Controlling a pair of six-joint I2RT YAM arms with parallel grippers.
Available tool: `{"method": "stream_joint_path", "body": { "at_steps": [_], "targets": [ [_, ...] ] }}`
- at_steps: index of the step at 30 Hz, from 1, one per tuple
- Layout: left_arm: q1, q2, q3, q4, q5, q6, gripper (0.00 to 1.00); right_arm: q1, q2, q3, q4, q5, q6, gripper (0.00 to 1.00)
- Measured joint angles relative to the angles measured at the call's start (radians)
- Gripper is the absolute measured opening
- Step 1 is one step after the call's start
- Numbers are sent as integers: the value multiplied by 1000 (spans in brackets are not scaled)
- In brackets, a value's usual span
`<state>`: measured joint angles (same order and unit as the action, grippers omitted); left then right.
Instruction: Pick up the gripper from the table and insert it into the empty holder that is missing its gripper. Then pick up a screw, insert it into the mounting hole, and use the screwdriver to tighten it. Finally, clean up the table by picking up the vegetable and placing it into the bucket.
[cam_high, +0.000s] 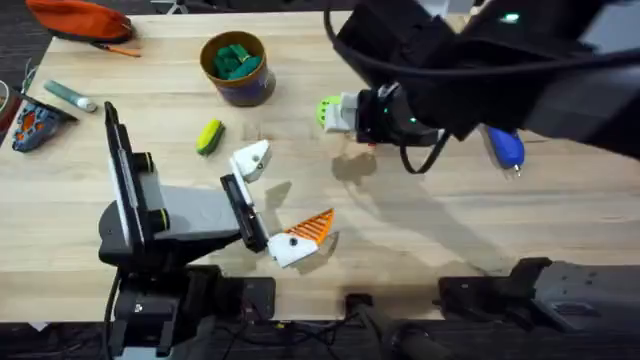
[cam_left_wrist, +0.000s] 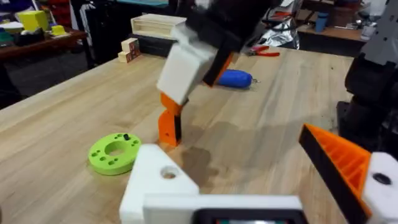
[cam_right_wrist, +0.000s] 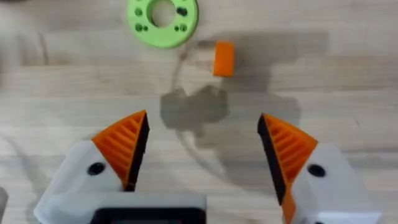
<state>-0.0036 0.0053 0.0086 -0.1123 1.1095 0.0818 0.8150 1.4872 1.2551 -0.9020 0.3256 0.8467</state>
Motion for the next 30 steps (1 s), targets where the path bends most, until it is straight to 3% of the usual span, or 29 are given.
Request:
{"method": "stream_joint_path", "body": {
  "at_steps": [6,12,23,30],
  "targets": [
    [0,0,0,0,0,0,985,-41,101,115,-150,-52,-18,994],
    [0,0,0,0,0,0,985,-92,180,226,-161,-70,-62,993],
    [0,0,0,0,0,0,986,-190,275,205,-110,-163,-120,977],
    [0,0,0,0,0,0,985,-193,276,153,-40,-169,-145,915]
  ]
}}
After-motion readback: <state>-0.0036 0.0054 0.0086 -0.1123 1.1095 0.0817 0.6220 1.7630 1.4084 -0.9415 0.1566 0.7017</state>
